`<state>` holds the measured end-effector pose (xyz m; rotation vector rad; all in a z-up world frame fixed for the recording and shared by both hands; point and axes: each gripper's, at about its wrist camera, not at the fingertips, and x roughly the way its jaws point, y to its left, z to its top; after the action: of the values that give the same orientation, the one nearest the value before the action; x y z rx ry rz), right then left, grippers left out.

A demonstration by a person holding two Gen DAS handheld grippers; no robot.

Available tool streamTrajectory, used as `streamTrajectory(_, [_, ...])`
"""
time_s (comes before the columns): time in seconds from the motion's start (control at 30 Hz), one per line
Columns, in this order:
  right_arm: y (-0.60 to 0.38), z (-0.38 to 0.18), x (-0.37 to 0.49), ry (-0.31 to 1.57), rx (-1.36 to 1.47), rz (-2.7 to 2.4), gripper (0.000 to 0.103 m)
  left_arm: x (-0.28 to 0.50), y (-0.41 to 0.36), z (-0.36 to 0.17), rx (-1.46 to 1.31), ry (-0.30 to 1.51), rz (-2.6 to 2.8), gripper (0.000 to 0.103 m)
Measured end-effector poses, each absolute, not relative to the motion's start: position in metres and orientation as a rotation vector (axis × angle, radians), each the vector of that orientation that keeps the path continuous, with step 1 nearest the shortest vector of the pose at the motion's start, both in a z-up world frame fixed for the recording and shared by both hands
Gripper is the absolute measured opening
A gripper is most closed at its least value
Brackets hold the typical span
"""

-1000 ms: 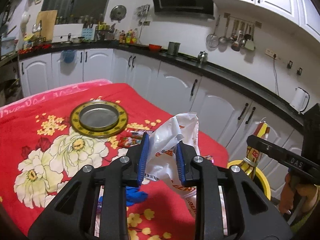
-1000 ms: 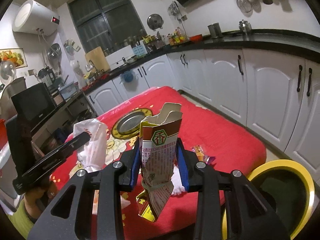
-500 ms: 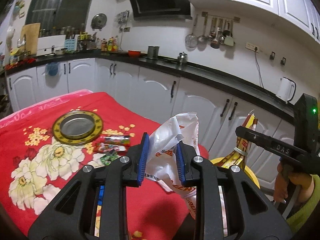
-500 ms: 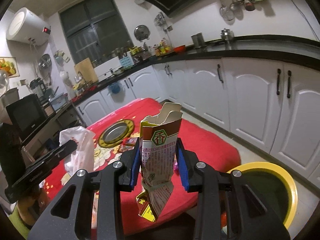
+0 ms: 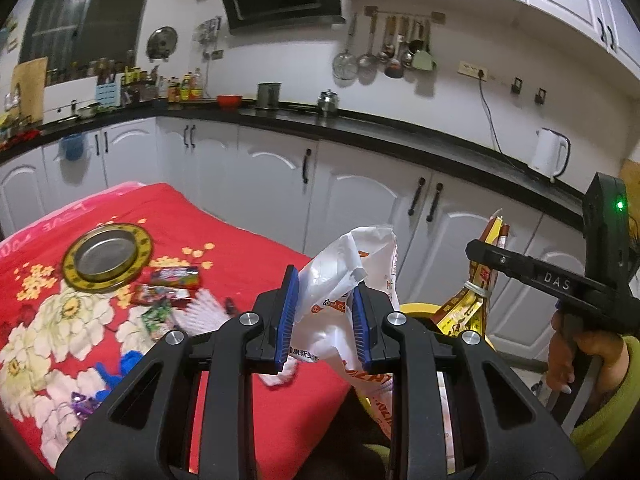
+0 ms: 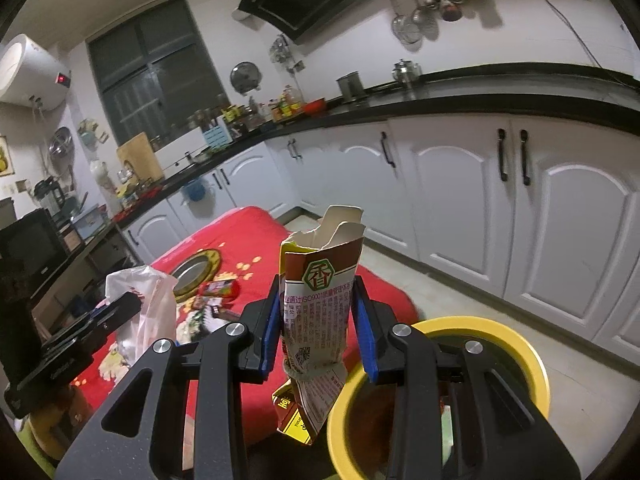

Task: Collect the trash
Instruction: 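Carry the bag and carton over the bin and open both tools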

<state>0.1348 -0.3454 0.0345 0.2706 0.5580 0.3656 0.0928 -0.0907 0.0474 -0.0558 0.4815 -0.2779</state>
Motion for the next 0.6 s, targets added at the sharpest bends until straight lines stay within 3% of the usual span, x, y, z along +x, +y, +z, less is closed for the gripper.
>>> streamTrajectory(0.6, [-0.4,0.016,0.137,0.585,0.308,0.29,0.031,0.117,-0.169,0.023,0.052,0.518,-0.35,0.019])
